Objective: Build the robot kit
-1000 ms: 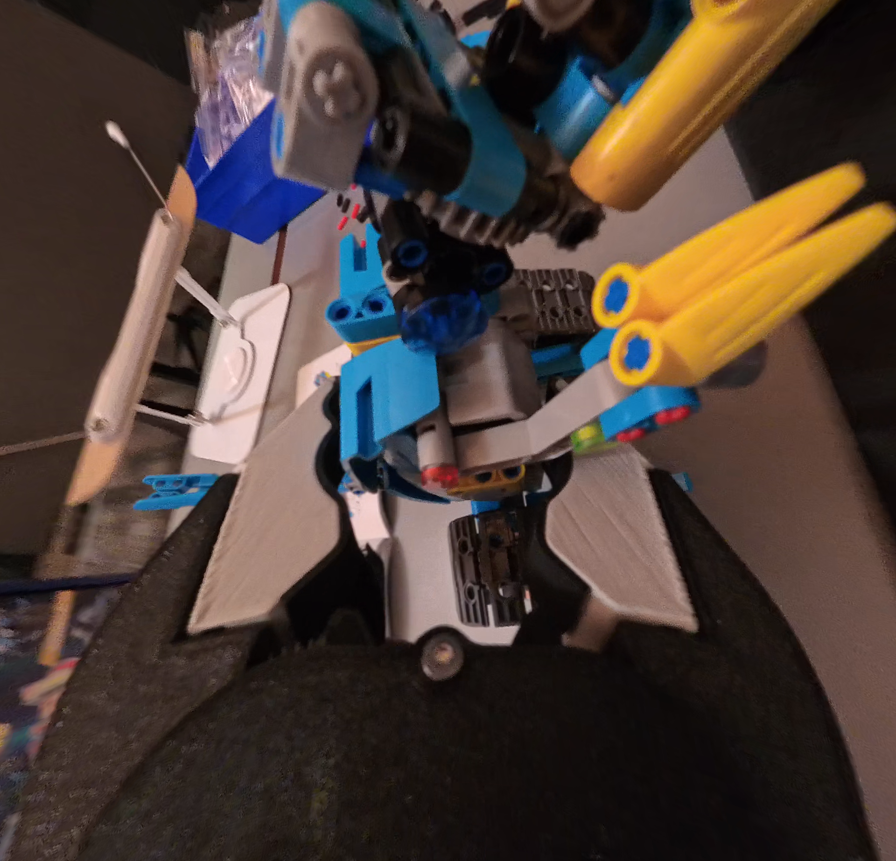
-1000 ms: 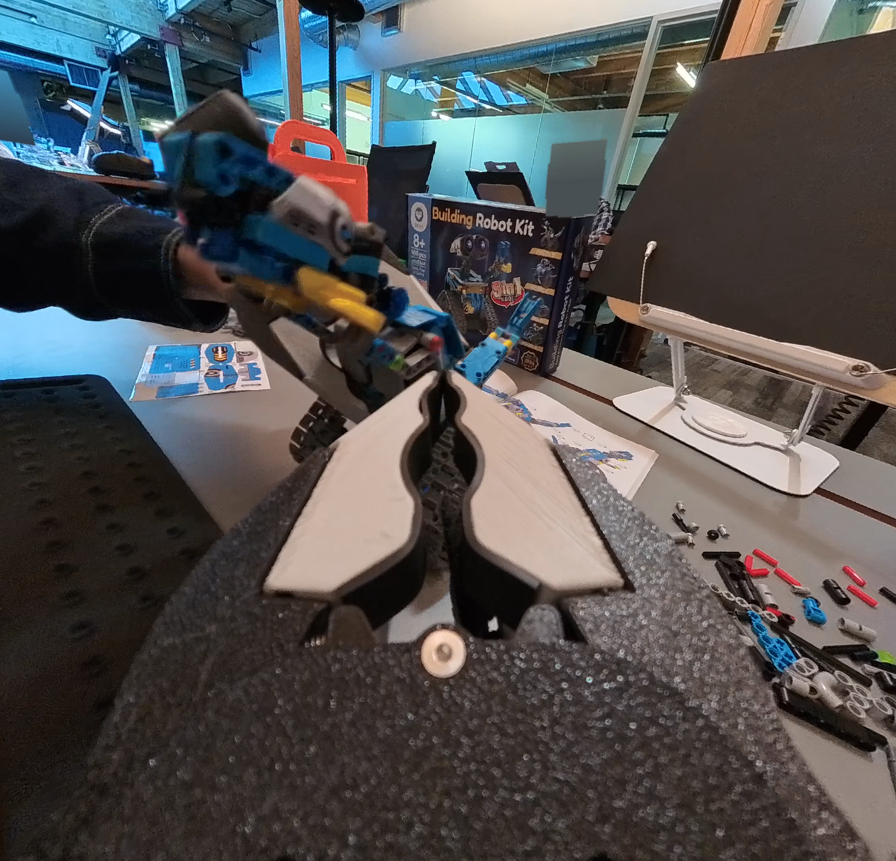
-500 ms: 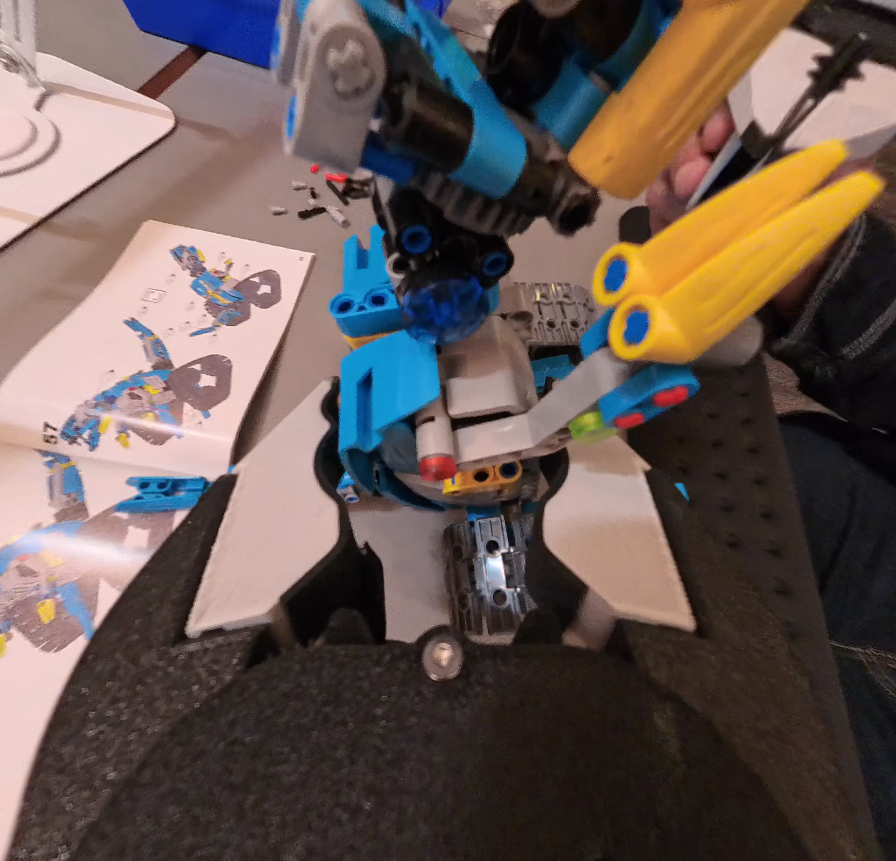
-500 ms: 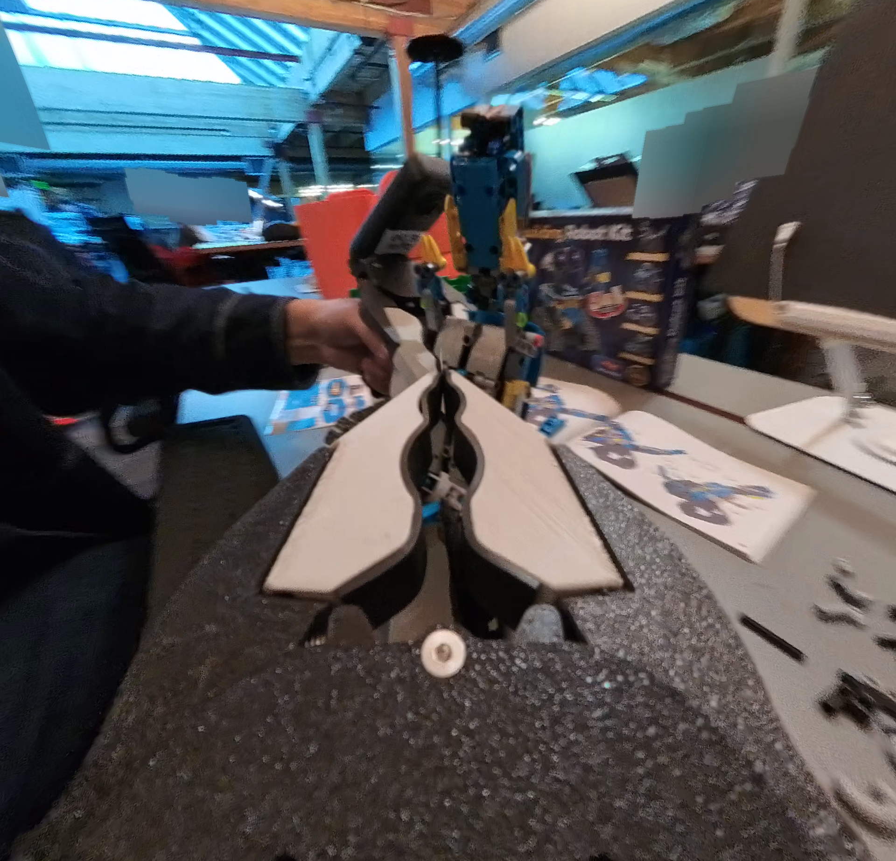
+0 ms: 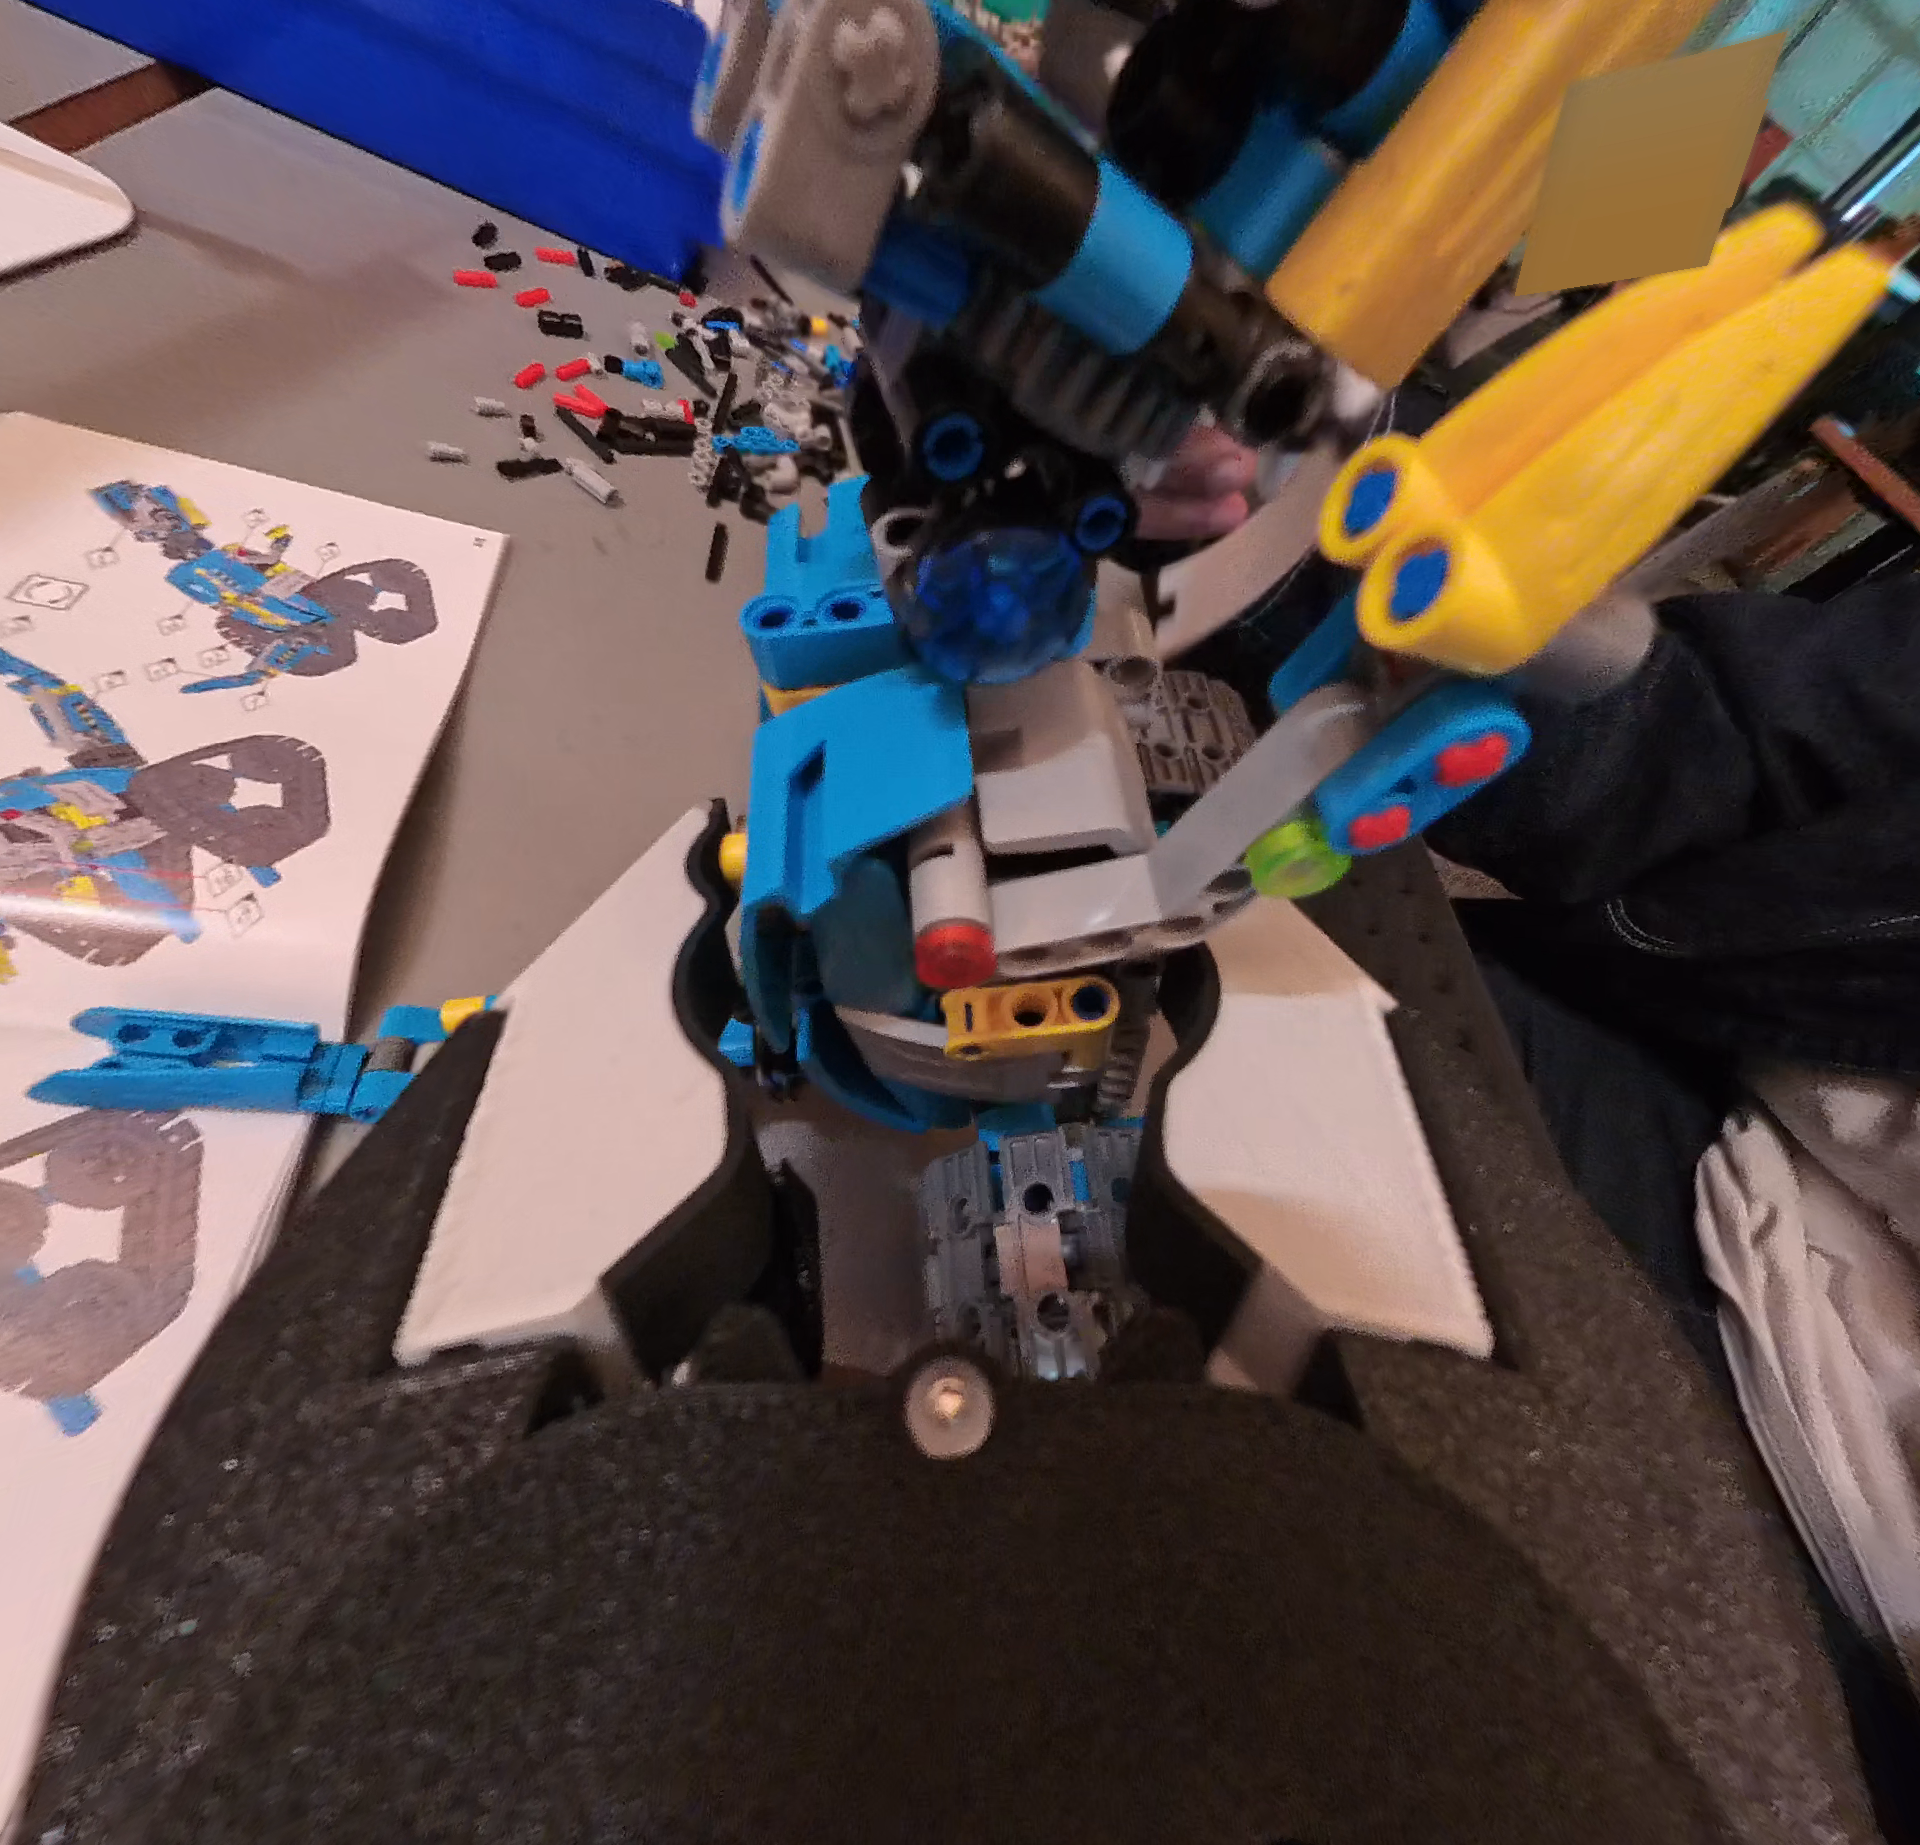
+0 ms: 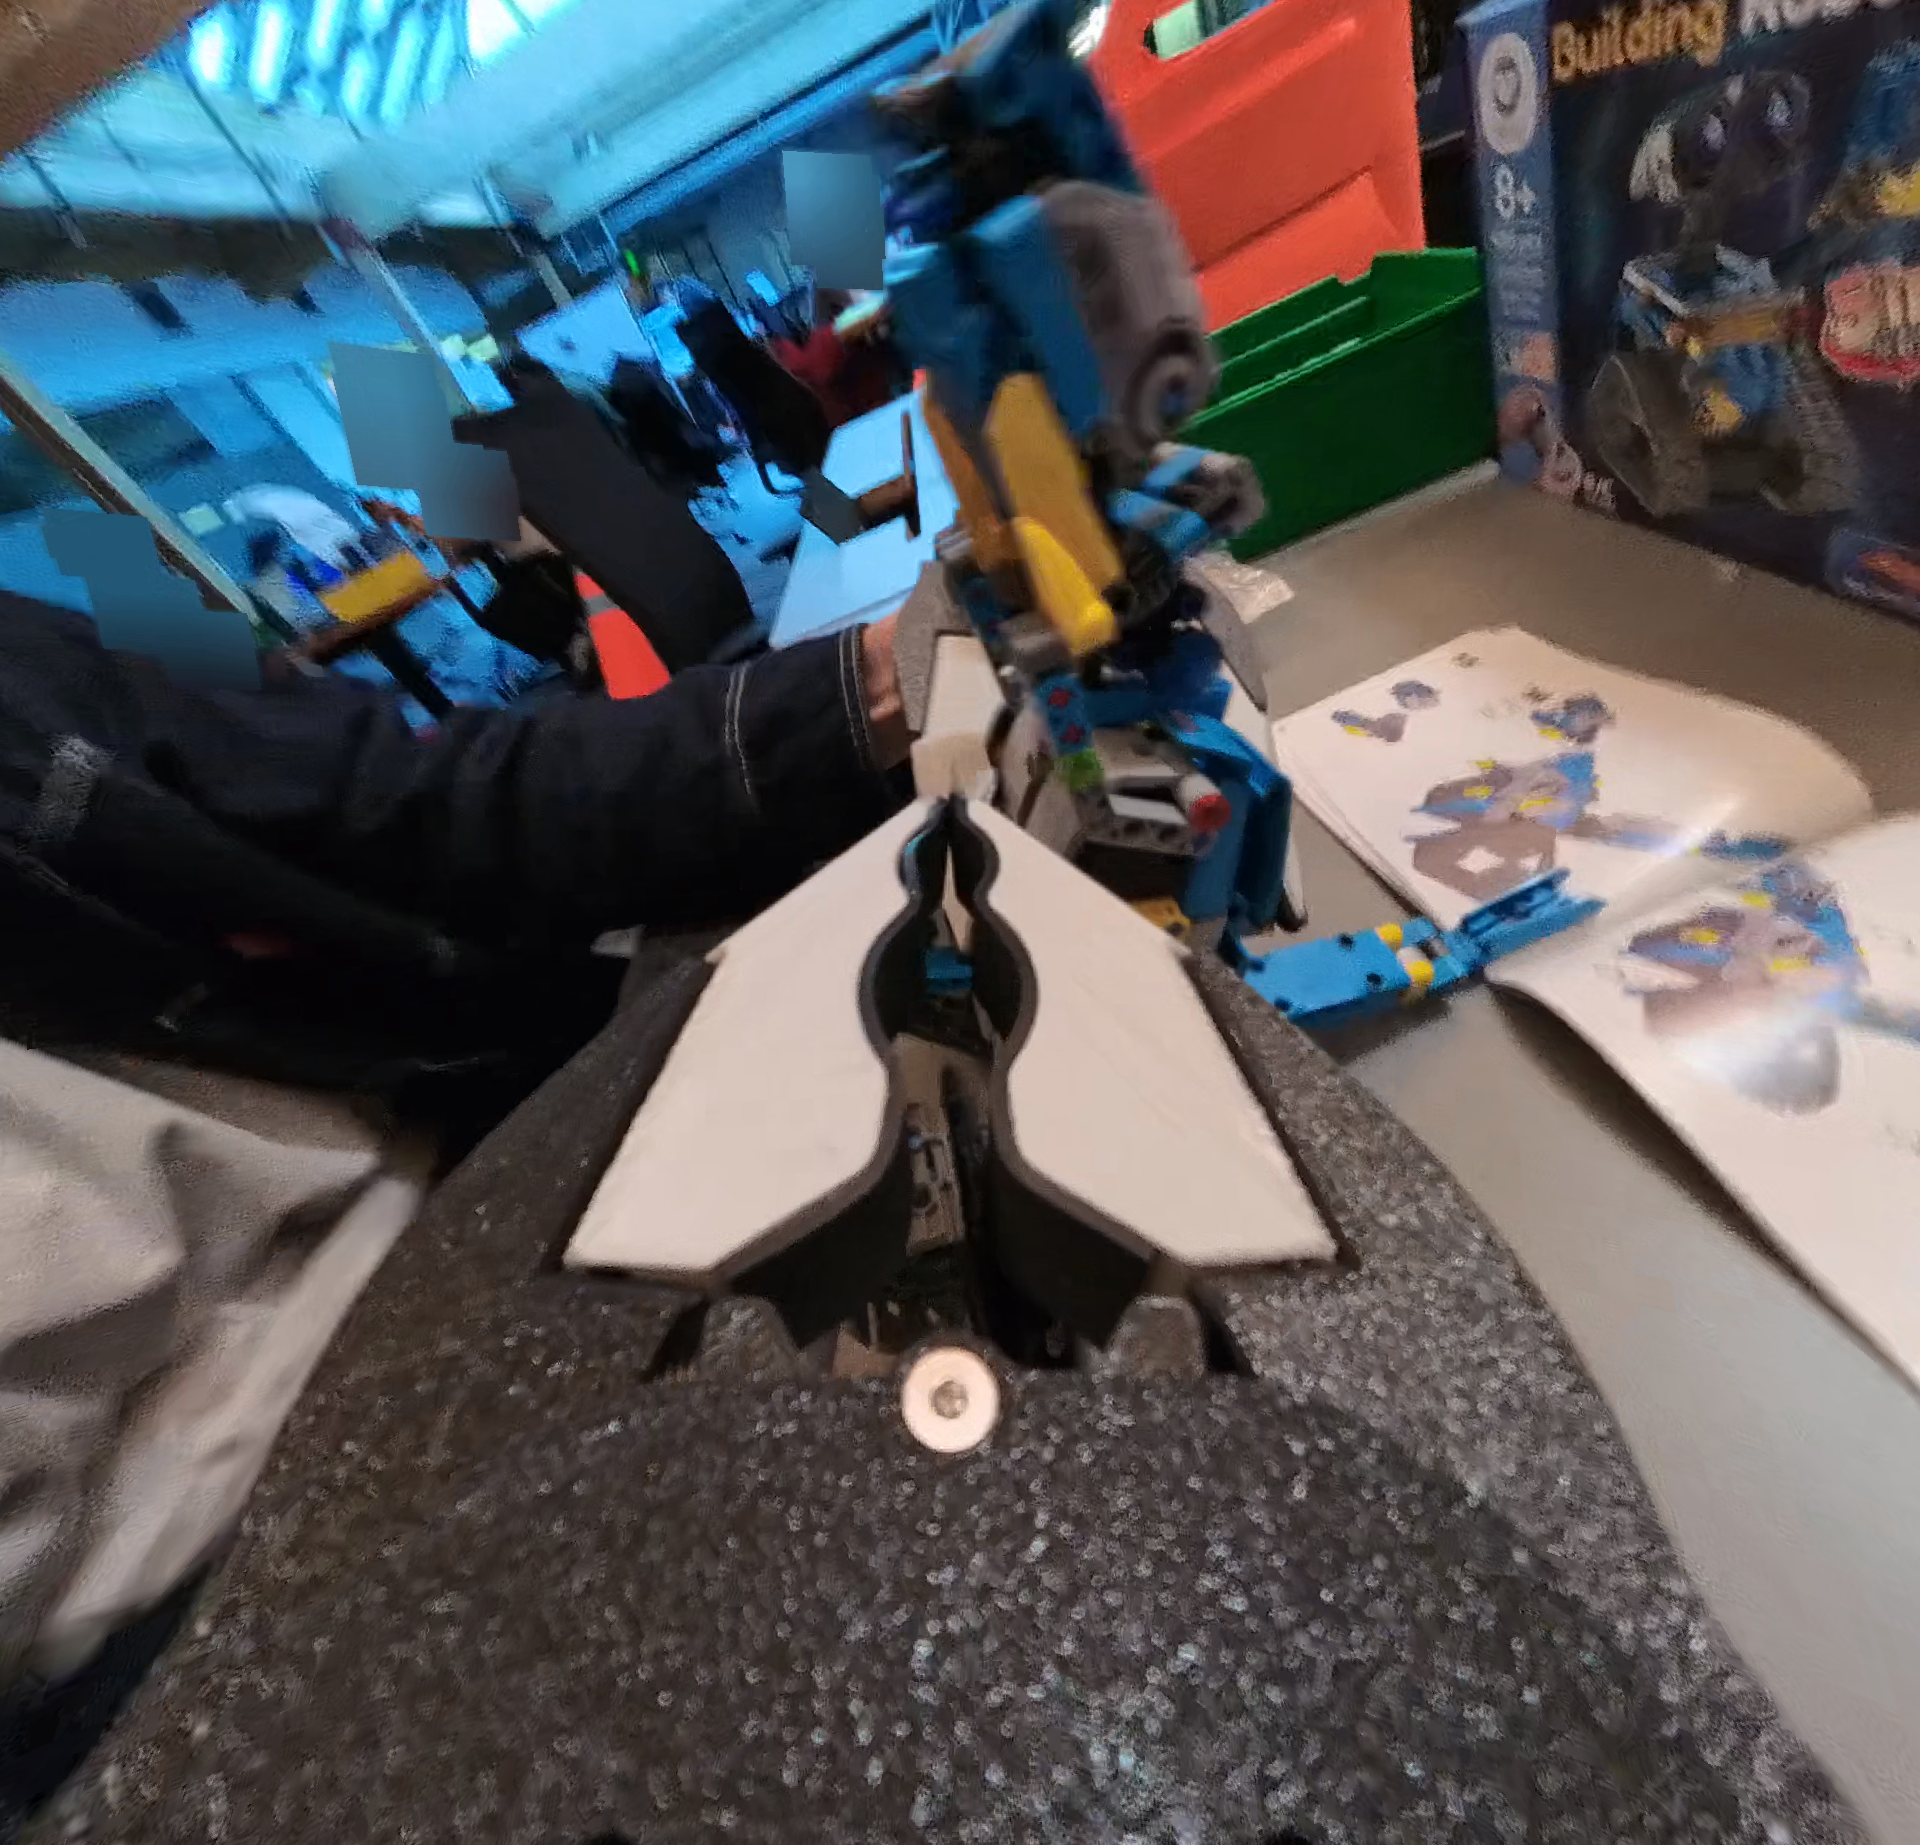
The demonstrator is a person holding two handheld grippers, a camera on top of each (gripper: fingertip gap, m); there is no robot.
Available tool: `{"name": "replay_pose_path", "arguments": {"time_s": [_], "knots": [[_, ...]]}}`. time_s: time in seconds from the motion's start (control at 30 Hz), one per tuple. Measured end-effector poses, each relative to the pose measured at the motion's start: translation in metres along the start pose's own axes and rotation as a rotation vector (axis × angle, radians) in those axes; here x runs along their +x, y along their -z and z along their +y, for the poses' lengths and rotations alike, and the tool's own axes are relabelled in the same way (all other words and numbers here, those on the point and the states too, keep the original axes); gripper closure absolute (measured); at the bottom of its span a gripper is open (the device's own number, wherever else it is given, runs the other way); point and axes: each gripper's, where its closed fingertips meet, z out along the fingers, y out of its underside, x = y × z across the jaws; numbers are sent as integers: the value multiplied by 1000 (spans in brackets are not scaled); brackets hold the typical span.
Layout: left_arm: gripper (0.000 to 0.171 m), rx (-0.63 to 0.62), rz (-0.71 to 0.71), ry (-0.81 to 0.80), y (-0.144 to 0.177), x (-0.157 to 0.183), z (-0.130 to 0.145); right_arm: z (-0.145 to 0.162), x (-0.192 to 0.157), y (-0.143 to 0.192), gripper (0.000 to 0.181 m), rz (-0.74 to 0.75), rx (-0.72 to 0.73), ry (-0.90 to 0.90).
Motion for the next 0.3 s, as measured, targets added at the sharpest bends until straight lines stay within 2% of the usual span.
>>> {"name": "replay_pose_path", "arguments": {"time_s": [0.07, 0.13, 0.3], "knots": [[89, 2, 4, -13, -2, 1, 0, -10, -16, -1, 181, -31, 78, 135], [89, -13, -5, -42, -1, 3, 1, -14, -17, 0, 181, -25, 115, 132], [89, -2, 25, -43, -1, 5, 1, -10, -12, -4, 181, 19, 97, 192]]}}
